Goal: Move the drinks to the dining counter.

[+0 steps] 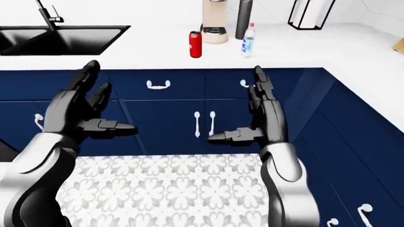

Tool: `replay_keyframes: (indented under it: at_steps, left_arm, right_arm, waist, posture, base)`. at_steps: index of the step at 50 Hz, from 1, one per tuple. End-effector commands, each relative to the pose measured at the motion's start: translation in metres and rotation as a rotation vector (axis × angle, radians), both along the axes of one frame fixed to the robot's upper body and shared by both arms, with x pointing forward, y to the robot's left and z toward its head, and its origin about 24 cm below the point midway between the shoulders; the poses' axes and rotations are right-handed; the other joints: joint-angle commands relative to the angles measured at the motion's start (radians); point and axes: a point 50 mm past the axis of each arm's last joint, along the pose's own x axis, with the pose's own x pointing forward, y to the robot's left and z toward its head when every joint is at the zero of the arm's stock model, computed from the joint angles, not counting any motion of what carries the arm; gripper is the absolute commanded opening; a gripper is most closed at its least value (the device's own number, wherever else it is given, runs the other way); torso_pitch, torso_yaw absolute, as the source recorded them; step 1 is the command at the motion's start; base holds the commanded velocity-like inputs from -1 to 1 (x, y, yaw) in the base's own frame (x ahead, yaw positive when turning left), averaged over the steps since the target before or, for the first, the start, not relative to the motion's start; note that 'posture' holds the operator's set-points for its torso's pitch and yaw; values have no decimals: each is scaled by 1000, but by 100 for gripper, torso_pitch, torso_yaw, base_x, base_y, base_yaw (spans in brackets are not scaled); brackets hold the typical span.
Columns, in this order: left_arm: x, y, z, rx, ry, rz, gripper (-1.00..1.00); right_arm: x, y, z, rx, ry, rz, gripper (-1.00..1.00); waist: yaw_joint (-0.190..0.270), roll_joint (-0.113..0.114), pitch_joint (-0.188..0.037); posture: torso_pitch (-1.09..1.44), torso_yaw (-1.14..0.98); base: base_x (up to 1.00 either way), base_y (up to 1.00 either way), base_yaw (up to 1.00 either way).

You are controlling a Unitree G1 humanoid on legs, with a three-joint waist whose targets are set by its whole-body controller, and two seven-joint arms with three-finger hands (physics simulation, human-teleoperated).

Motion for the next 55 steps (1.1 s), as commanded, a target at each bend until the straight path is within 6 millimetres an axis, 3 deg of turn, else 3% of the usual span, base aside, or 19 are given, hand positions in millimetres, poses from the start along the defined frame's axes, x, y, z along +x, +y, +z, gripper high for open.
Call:
replay_keyframes:
  at_steps: [1, 3, 8, 16, 17, 23, 24, 25, 27, 30, 31, 33, 37, 39, 40, 42, 52, 54, 55]
  left_arm:
    - [-3, 0, 11, 3, -71, -2, 100]
    - [-2, 0, 10, 2, -70, -1, 100]
    - [-2, 1, 11, 1, -71, 0, 100]
    - [-4, 2, 11, -3, -72, 3, 100]
    - [-3, 2, 11, -3, -72, 4, 100]
    - [-4, 4, 13, -3, -75, 6, 100]
    - [-4, 4, 13, -3, -76, 7, 100]
    - [-4, 5, 14, -4, -77, 8, 100]
    - [-3, 7, 15, -5, -79, 10, 100]
    - [-2, 6, 19, 0, -82, 9, 100]
    - [-1, 6, 21, 1, -84, 9, 100]
    - [0, 7, 25, 5, -88, 9, 100]
    - [4, 5, 36, 14, -92, 0, 100]
    - [9, 2, 44, 23, -94, -11, 100]
    - [11, 0, 45, 30, -93, -14, 100]
    - [18, -2, 47, 31, -87, -23, 100]
    - [18, -6, 57, 36, -93, -32, 100]
    - [18, -5, 60, 34, -97, -32, 100]
    - [18, -5, 61, 35, -99, -32, 100]
  right_arm:
    - [-3, 1, 15, -7, -82, 5, 100]
    - [-4, 1, 16, -8, -89, 5, 100]
    - [-4, 1, 20, -3, -93, 6, 100]
    - [-4, 1, 24, -3, -98, 13, 100]
    - [-5, 2, 24, -4, -99, 13, 100]
    - [-5, 4, 29, -12, -110, 20, 100]
    - [-5, 5, 30, -13, -111, 21, 100]
    - [-6, 5, 31, -17, -115, 23, 100]
    - [-6, 5, 32, -5, -117, 29, 100]
    - [-7, 7, 38, -3, -125, 42, 100]
    - [-6, 7, 39, -5, -127, 41, 100]
    - [-6, 7, 42, -10, -129, 40, 100]
    - [-2, 0, 51, -10, -138, -2, 100]
    - [-2, -6, 58, 3, -151, -34, 100]
    - [-3, -8, 60, 6, -156, -40, 100]
    - [-5, -11, 63, 9, -170, -48, 100]
    - [-16, -22, 74, 23, -206, -72, 100]
    - [-16, -22, 76, 26, -207, -71, 100]
    - [-16, -21, 76, 29, -207, -67, 100]
  waist:
    - [2, -3, -19]
    - [1, 0, -18]
    - [-4, -64, -13]
    - [-19, -85, -10]
    - [-18, -51, -14]
    - [-4, 47, -29]
    - [-6, 0, -37]
    - [-6, 9, -25]
    - [-16, 6, -56]
    - [-10, -104, -34]
    - [1, -69, -34]
    - [-2, -73, -42]
    - [-39, -15, -25]
    - [-41, 45, -45]
    - [-36, 32, -57]
    - [-22, 45, 0]
    - [28, -44, -2]
    - [32, -97, -12]
    - [25, -151, -26]
  posture:
    - [0, 0]
    - [0, 0]
    - [0, 0]
    - [0, 0]
    - [0, 0]
    - [0, 0]
    - [0, 0]
    - [0, 0]
    - [0, 0]
    - [0, 0]
    - [0, 0]
    - [0, 0]
    - [0, 0]
    - [0, 0]
    - [0, 0]
    - [0, 0]
    - [0, 0]
    - [0, 0]
    - [0, 0]
  base:
    - [2, -51, 0]
    - [1, -18, 0]
    - [0, 0, 0]
    - [0, -7, 0]
    - [0, -62, 0]
    - [0, -55, 0]
    - [0, -16, 0]
    - [0, 0, 0]
    - [0, 14, 0]
    - [0, 0, 94]
    - [0, 0, 100]
    - [0, 0, 100]
    - [0, 0, 72]
    - [0, 0, 0]
    - [20, -9, 0]
    - [48, -21, 0]
    - [55, -23, 0]
    - [55, -24, 0]
    - [52, -25, 0]
